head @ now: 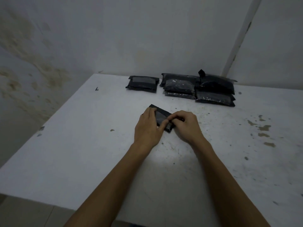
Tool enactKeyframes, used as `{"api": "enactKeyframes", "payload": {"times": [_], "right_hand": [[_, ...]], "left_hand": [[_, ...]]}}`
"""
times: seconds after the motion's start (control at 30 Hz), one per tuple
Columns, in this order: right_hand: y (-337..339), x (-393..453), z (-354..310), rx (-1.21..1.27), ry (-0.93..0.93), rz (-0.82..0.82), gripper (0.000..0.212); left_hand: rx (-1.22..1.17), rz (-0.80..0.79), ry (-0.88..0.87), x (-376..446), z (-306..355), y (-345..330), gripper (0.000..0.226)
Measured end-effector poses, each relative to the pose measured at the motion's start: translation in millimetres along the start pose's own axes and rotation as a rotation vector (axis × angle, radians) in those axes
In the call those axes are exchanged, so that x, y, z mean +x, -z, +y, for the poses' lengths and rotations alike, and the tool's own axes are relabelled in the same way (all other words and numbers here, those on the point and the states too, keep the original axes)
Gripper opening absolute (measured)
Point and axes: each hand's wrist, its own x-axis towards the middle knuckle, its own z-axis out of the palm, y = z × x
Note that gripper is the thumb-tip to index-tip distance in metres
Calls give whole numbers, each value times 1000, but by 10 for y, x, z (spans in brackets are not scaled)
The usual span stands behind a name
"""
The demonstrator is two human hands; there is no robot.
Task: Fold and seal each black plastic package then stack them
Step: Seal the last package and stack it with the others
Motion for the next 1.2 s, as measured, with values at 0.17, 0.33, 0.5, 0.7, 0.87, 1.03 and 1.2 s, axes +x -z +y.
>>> {"api": "enactKeyframes", "payload": {"times": [0.17,0.33,0.5,0.7,0.87,1.03,1.2], "right_hand": [[0,10,16,47,-29,9,33],[-1,-4,-15,23,-19,10,32],[-50,-78,-33,-81,104,53,24],[-107,-82,23,-240,180,8,19],[-114,-75,50,-320,221,5,20],[-122,-66,-30,-433,283,-92,35],[-154,78,-159,-473,287,-83,26]], "left_hand": [[142,-153,-30,18,-35,-8,89],[247,-278,-4,43,-71,51,109],[303,-307,11,100,-113,100,118],[180,-301,-32,55,-193,117,117],[-137,-81,-82,7,-295,196,58],[-173,-77,-125,98,-487,300,41],[-432,14,-49,323,-718,525,23]]}}
